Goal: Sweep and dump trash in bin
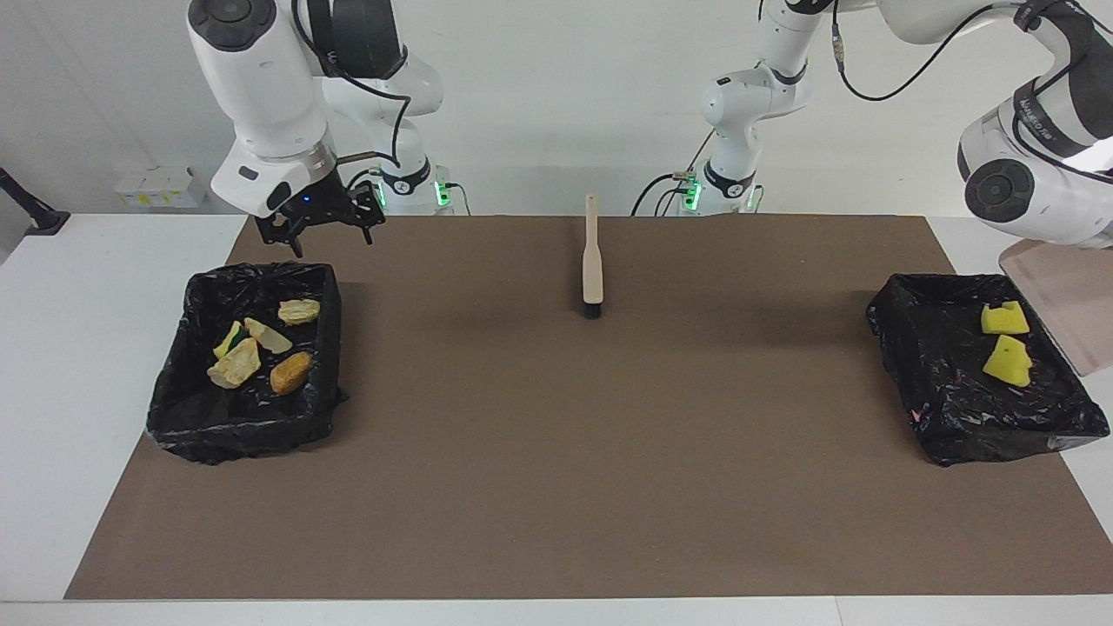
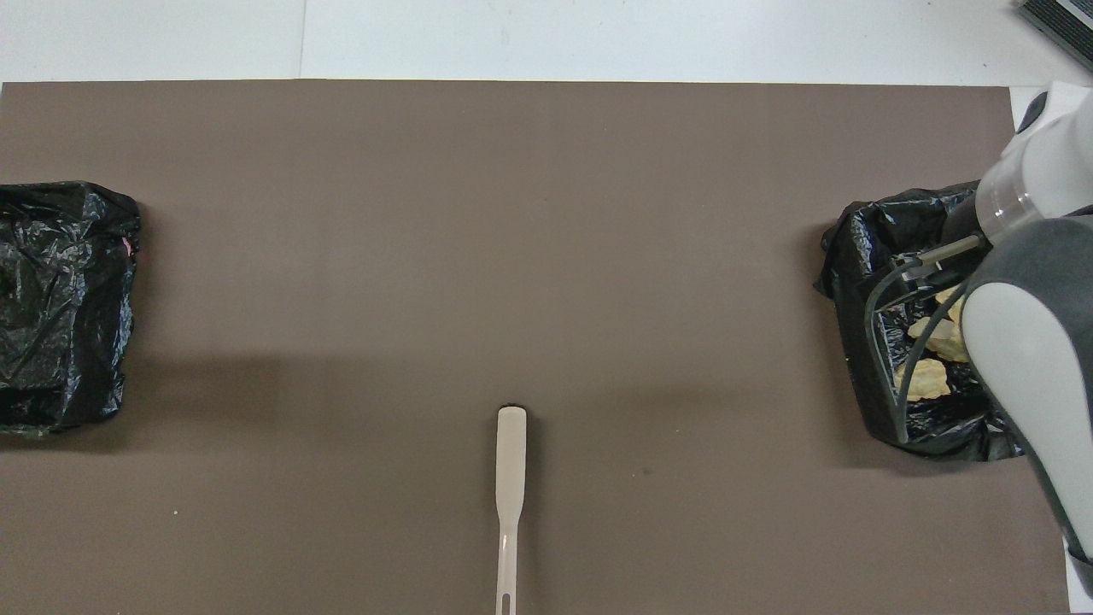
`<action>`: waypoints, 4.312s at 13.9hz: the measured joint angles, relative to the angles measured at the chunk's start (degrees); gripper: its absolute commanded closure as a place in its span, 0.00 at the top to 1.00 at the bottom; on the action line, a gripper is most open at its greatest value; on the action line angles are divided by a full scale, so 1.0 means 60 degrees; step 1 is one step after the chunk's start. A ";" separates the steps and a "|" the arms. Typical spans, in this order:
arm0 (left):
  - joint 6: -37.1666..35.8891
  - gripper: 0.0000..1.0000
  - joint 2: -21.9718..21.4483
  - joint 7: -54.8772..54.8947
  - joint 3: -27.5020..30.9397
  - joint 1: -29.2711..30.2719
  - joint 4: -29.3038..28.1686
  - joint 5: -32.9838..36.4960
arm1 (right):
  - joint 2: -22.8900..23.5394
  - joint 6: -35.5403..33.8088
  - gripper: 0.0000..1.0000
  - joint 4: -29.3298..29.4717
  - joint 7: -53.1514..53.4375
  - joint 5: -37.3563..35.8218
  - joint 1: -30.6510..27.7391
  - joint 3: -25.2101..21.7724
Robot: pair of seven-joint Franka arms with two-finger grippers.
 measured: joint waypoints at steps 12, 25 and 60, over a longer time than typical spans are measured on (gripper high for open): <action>-0.1492 0.00 0.0157 -0.0710 -0.0105 -0.1752 0.0428 -0.3677 | -0.0266 0.0321 1.00 -0.0207 0.0603 0.0509 -0.0259 -0.0854; -0.1265 0.00 0.1109 -1.2226 -0.0178 -0.5122 0.0389 -1.1035 | -0.1104 0.0993 1.00 -0.1473 0.0898 0.0587 0.0027 -0.1014; -0.0129 1.00 -0.0736 -1.5919 0.1209 -0.6338 -0.0287 -1.2302 | -0.1104 0.0997 1.00 -0.1473 0.0898 0.0621 0.0019 -0.1014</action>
